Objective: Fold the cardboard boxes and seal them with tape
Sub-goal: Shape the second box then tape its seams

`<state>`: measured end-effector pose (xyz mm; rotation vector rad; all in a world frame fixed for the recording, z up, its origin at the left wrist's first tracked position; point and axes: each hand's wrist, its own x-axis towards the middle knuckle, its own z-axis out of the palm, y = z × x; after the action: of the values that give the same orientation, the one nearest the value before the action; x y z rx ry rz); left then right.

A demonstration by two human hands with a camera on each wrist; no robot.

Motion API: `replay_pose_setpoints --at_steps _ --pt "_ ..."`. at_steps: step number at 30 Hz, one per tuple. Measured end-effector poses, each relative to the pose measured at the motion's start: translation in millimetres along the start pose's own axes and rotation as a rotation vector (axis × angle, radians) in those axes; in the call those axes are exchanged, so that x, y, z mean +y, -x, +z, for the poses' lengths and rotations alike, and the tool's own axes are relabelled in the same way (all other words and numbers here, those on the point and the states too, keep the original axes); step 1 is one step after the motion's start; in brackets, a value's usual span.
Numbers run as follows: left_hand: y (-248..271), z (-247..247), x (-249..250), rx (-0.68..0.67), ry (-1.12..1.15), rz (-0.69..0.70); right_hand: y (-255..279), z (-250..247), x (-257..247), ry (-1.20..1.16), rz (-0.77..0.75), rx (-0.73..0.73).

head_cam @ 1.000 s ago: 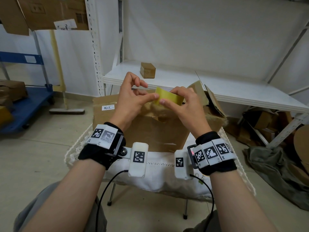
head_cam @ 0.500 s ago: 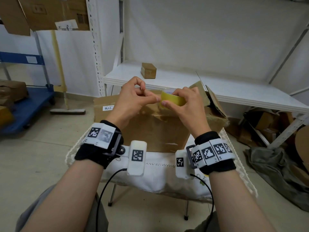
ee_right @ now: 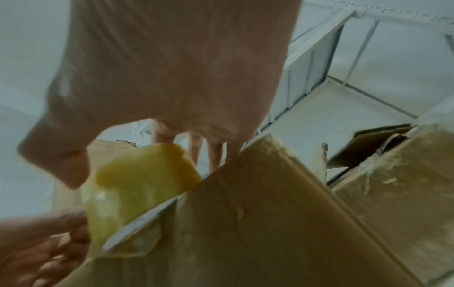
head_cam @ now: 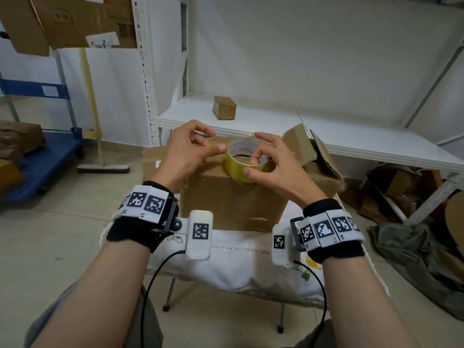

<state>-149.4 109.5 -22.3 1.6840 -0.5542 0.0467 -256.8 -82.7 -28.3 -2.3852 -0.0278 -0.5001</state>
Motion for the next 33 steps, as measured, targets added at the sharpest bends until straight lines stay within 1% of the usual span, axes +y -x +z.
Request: replay_pose_setpoints --at_steps 2,5,8,11,13,16,20,22,24,27,29,33 --pt "-1 -2 -1 0.018 -0.007 0.001 1 -1 -2 0.02 0.012 -0.019" --pt "-3 -4 -2 0.035 -0.005 0.017 2 0 -5 -0.025 0.009 0.058" --pt "-4 -4 -1 0.054 0.012 0.04 1 0 -9 -0.058 0.013 0.087" --pt "-5 -10 1 0.083 0.057 0.065 0 -2 -4 -0.034 0.035 0.168" --pt "-4 -20 4 0.074 0.104 0.092 0 -4 -1 -0.036 0.053 0.233" --pt "-1 -29 8 -0.053 0.149 0.109 0 -5 5 -0.089 0.057 0.262" --pt "8 -24 15 -0.264 0.188 0.108 -2 2 3 -0.194 0.067 0.257" --pt "10 -17 16 -0.317 0.18 0.112 -4 5 1 -0.258 0.057 0.258" --pt "10 -11 14 -0.301 0.147 0.125 -5 8 -2 -0.321 0.043 0.251" --pt "10 -5 12 -0.203 0.097 0.148 -3 9 -5 -0.383 0.045 0.228" --pt "8 -4 11 -0.163 0.096 0.144 -2 8 -5 -0.393 0.046 0.214" --pt "6 -2 7 -0.126 0.066 0.135 -4 10 -1 -0.387 0.049 0.193"
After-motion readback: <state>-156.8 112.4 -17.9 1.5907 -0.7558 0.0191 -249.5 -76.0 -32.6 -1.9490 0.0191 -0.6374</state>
